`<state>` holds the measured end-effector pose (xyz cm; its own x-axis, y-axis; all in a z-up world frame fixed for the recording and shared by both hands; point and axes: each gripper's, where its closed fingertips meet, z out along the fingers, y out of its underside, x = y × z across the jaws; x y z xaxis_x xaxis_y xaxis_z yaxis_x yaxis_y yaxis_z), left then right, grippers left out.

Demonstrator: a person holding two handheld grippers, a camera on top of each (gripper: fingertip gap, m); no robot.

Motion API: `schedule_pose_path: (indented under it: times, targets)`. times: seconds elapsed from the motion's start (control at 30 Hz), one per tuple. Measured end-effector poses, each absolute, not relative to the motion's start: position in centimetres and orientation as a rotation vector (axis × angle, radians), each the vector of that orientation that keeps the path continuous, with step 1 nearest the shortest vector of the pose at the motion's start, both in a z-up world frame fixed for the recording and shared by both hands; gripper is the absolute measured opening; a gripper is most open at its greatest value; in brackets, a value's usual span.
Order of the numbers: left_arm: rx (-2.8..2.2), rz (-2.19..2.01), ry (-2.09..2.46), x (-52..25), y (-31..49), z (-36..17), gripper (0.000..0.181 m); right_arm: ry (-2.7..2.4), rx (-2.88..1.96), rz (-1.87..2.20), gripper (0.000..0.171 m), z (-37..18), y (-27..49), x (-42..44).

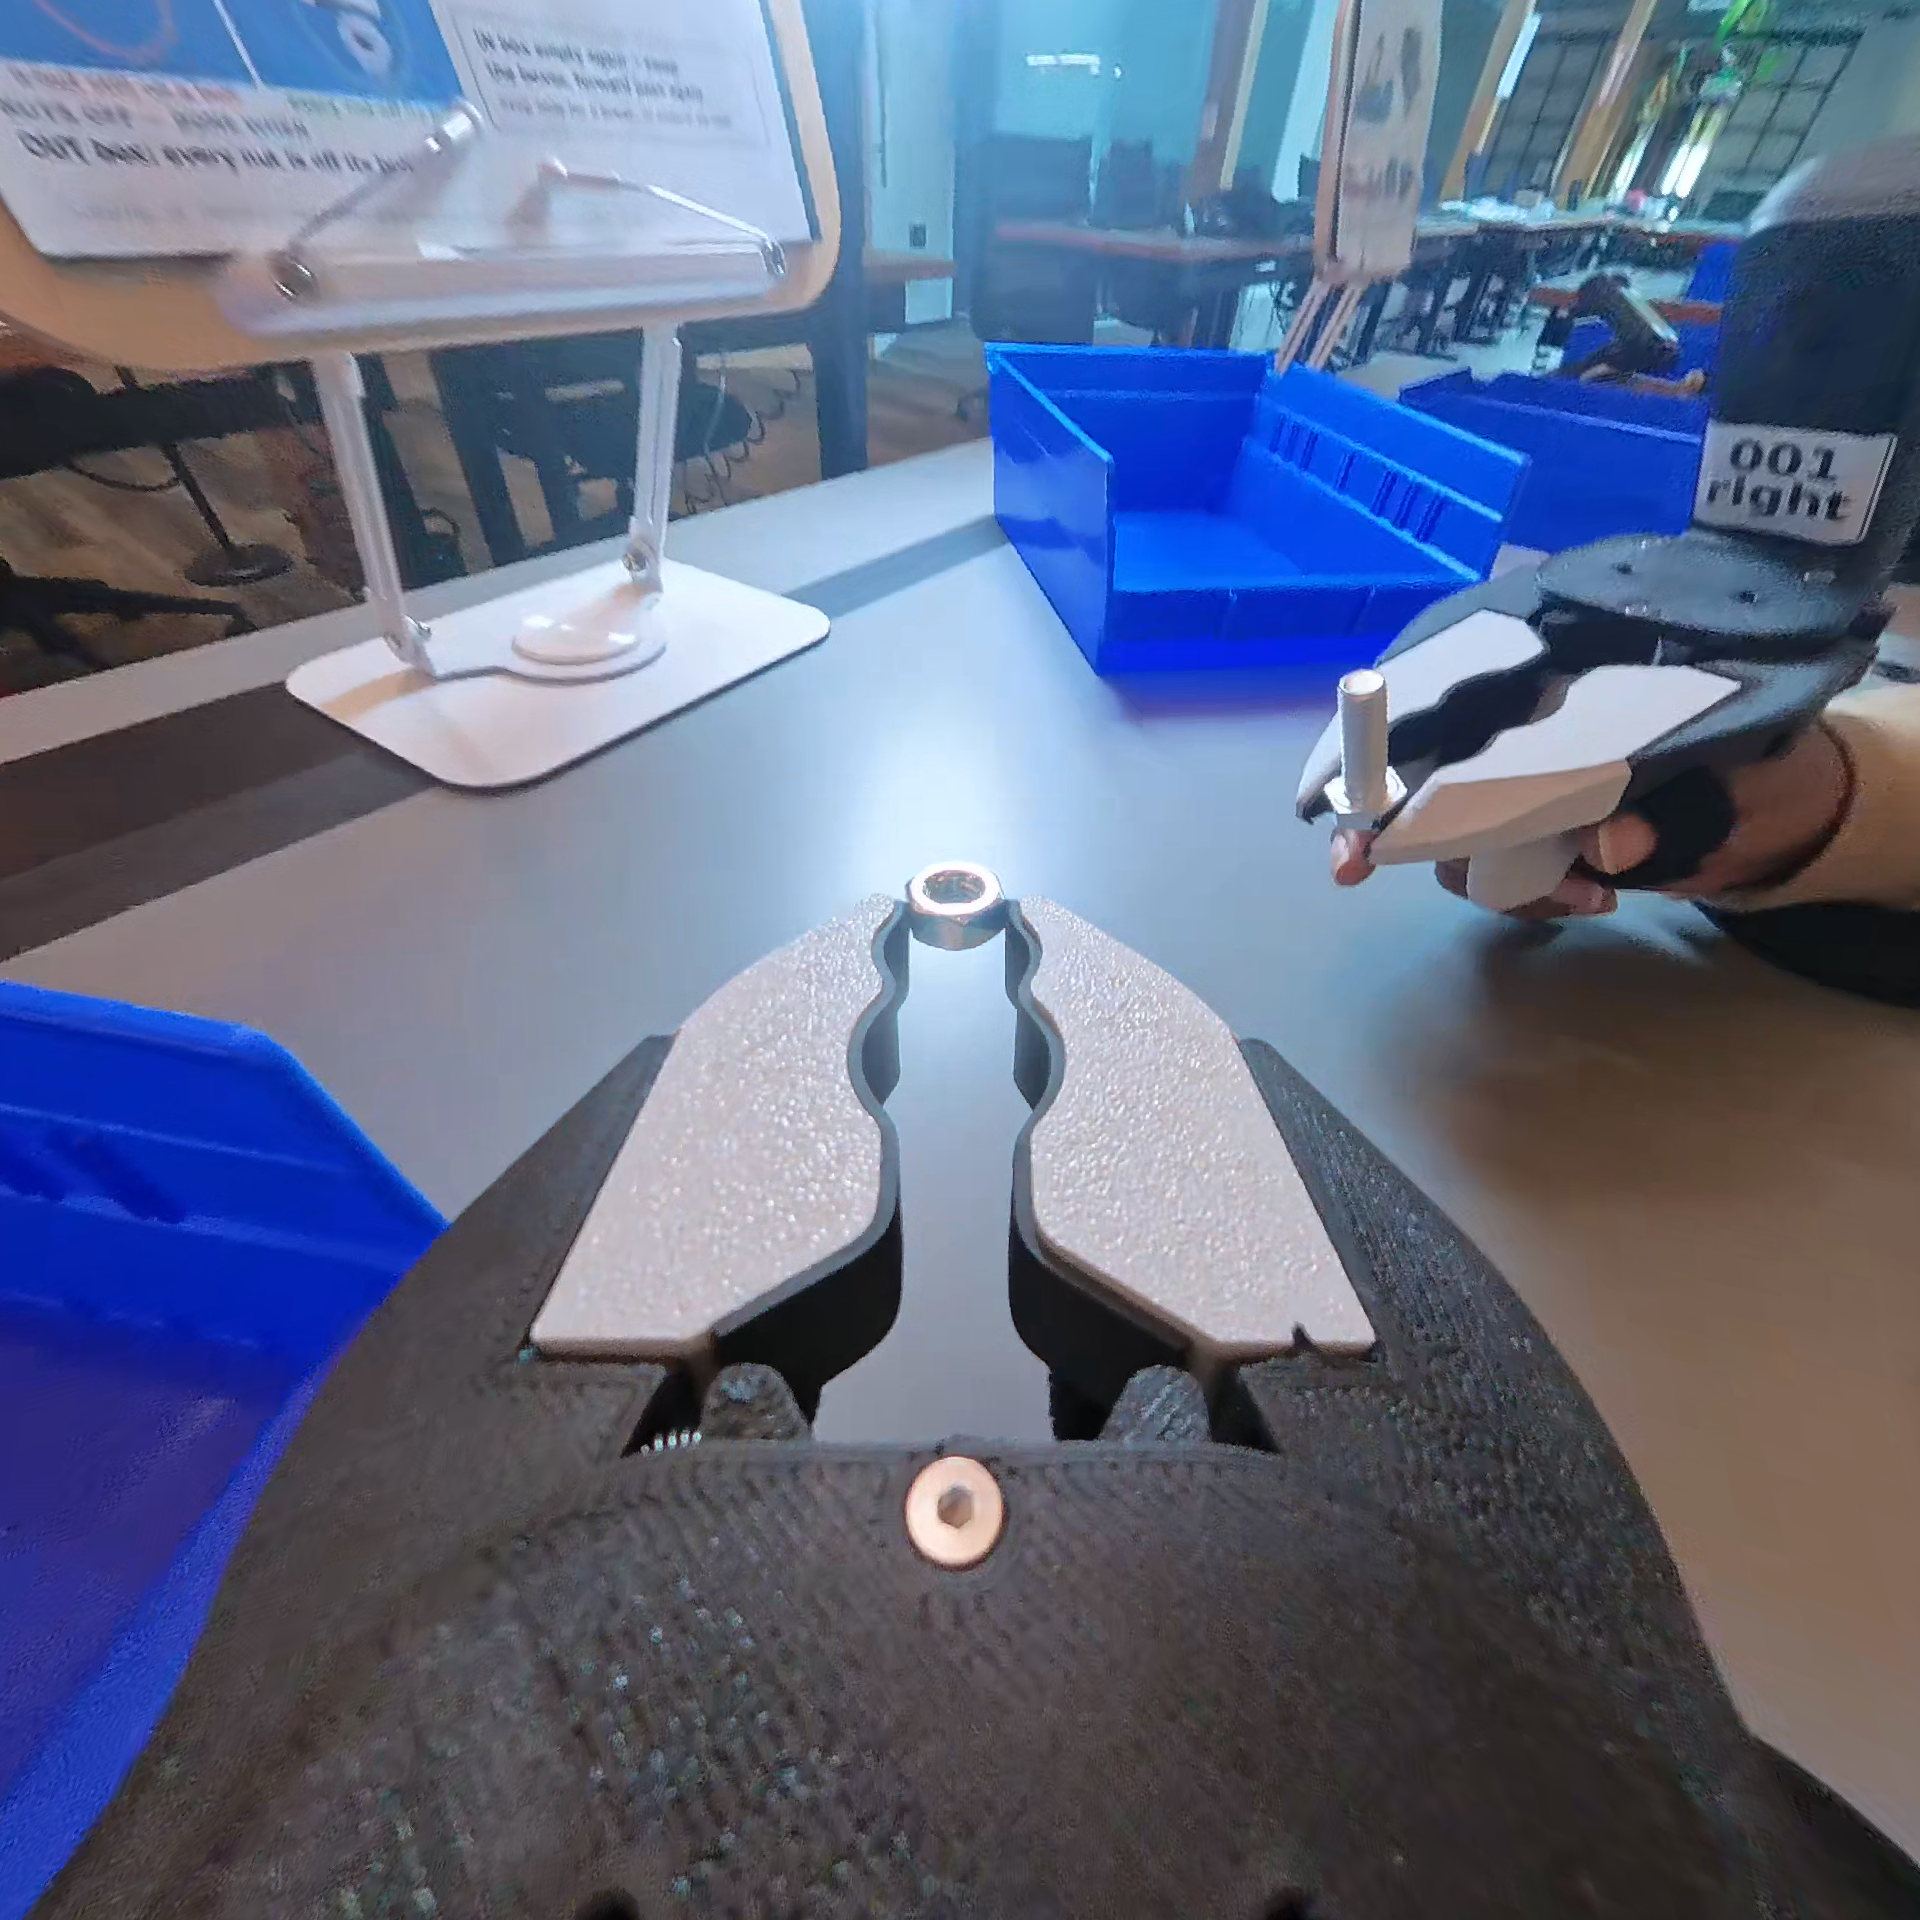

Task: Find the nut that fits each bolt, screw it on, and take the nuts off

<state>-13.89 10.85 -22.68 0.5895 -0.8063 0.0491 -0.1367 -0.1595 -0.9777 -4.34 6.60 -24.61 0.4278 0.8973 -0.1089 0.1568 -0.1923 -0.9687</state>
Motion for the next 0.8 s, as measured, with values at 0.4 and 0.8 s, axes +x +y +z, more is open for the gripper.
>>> schedule_pose_path:
  times: [0.4, 0.8]
  targets:
    - [-1.663, -0.720, 0.833, -13.1, 10.6, -23.9, 0.018, -1.019, -1.985, 0.492, 0.018, -29.3, 8.0, -2.6]
    - [-1.606, -0.696, 0.727, -15.0, 10.9, -21.7, 0.018, -1.021, -1.974, 0.484, 0.000, -29.1, 8.0, -2.3]
